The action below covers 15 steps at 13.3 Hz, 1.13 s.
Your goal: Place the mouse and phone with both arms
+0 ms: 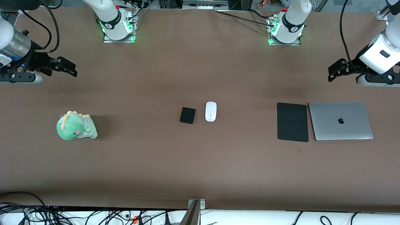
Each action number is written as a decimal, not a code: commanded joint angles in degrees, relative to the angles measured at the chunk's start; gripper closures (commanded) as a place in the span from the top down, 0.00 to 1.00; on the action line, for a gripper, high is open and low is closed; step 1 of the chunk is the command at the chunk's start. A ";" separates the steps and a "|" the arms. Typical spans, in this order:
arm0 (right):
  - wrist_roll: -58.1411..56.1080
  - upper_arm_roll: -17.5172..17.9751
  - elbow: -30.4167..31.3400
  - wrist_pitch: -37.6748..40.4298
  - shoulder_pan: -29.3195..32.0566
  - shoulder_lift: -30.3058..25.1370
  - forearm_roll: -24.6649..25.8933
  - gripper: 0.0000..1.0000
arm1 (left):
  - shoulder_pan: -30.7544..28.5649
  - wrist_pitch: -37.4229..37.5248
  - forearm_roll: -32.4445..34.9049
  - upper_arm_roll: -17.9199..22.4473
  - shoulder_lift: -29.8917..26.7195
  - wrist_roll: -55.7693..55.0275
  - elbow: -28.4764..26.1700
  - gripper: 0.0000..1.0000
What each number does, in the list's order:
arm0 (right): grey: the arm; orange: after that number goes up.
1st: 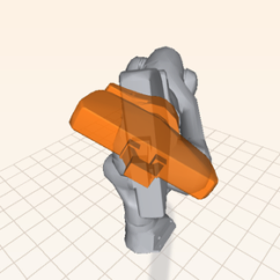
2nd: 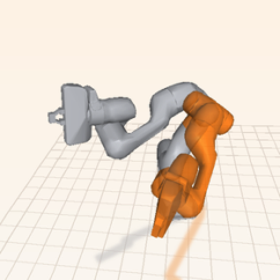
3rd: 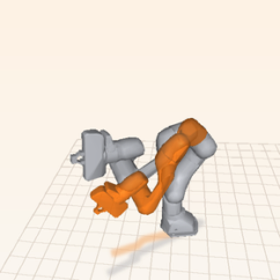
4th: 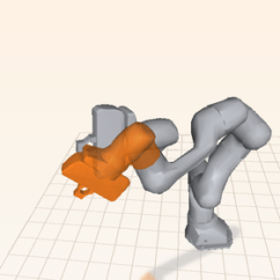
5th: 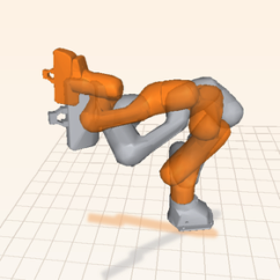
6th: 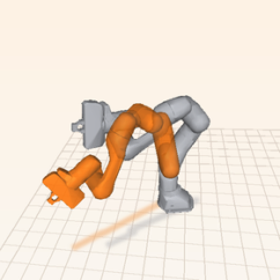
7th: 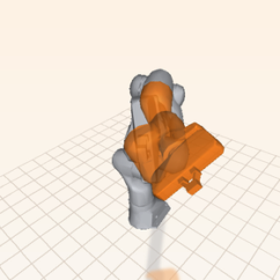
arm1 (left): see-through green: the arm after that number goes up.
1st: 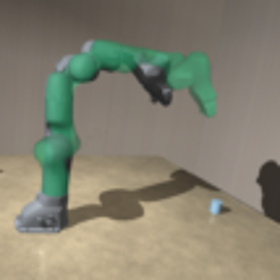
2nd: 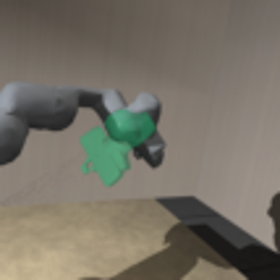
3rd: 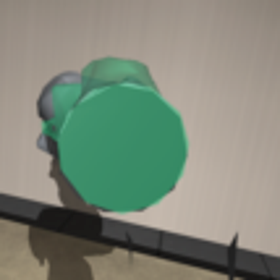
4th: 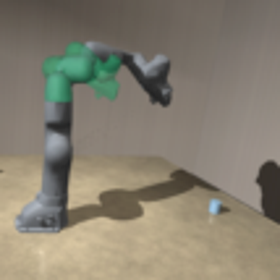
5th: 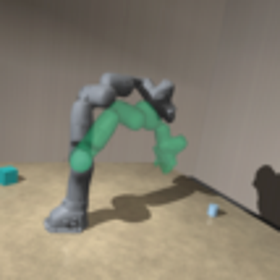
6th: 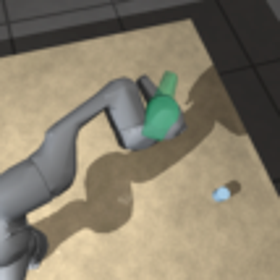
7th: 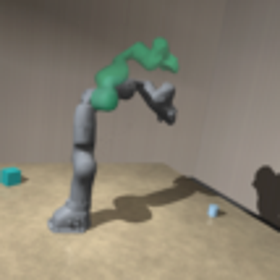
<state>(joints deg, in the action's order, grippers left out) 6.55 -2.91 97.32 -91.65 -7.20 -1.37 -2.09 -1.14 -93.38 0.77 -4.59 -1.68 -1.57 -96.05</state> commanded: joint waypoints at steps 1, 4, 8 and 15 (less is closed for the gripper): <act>-0.66 0.98 -0.11 0.59 1.14 -0.22 0.07 1.00 | -0.71 0.66 -1.29 -0.33 -0.16 1.31 0.25 1.00; -0.66 0.98 -0.11 0.60 1.23 -0.22 0.07 1.00 | -0.71 0.75 -1.29 -0.33 -0.07 1.13 0.86 1.00; -0.66 0.98 -0.11 0.60 1.14 -0.22 0.07 1.00 | -0.62 0.83 -1.29 -0.33 0.19 1.22 0.95 1.00; -0.66 1.06 -0.02 0.60 1.23 -0.22 0.07 1.00 | -0.62 1.54 -1.29 -0.42 0.10 1.31 0.95 1.00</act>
<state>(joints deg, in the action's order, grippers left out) 6.55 -2.91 97.32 -91.60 -7.12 -1.36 -2.09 -1.15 -93.02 0.76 -4.66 -1.69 -1.57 -96.02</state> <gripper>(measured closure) 0.000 0.000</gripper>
